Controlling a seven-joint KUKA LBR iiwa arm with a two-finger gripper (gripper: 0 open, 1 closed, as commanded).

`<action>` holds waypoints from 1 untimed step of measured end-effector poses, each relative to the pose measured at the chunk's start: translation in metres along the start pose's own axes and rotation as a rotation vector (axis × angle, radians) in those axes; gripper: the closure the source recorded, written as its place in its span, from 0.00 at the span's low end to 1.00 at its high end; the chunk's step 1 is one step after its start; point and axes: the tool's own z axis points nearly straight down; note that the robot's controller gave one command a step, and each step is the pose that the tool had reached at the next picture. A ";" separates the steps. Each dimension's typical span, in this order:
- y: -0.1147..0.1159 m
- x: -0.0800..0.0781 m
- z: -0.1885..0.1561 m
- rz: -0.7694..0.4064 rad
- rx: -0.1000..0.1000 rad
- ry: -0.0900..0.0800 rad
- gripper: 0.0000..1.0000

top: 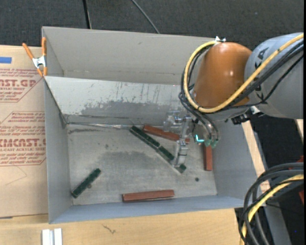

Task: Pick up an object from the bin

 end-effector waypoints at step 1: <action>0.000 -0.002 -0.004 0.000 0.000 -0.007 0.00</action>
Offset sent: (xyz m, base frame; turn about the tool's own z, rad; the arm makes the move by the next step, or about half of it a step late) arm -0.0240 -0.0626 -0.1147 0.1737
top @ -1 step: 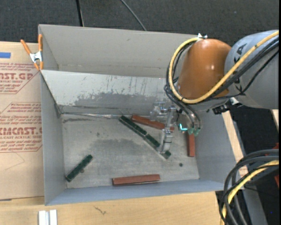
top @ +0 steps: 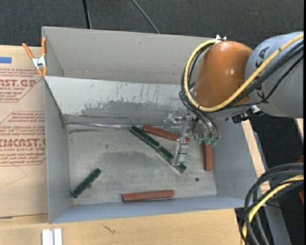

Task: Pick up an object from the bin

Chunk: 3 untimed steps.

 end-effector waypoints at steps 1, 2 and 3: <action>-0.023 0.009 0.046 0.068 -0.002 -0.005 0.00; -0.028 -0.009 0.098 0.028 0.001 -0.003 0.00; -0.022 -0.021 0.118 -0.057 0.000 -0.002 1.00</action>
Offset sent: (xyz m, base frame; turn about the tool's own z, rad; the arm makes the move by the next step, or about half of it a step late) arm 0.0154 -0.0286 -0.1126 0.0136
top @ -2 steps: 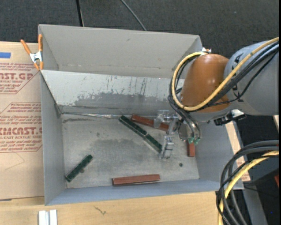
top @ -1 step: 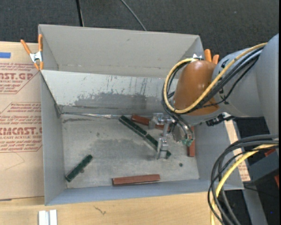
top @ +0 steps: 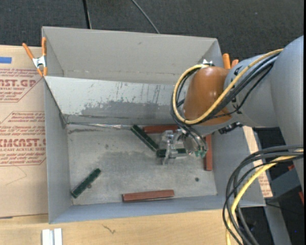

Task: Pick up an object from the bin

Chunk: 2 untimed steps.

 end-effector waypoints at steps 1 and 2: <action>0.000 0.000 0.000 0.000 0.000 0.000 1.00; -0.024 0.018 -0.125 0.003 0.001 0.001 1.00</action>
Offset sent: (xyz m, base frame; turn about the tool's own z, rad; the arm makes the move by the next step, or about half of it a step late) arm -0.0173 -0.0249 0.1247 0.0024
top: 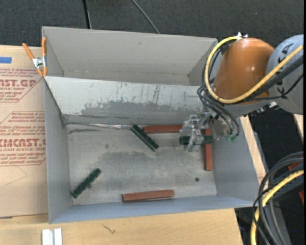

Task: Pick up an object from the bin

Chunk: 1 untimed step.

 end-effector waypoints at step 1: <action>0.000 0.000 0.000 0.000 0.000 0.000 1.00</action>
Offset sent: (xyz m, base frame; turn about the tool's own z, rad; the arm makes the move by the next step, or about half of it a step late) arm 0.0064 -0.0439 0.0993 -0.2264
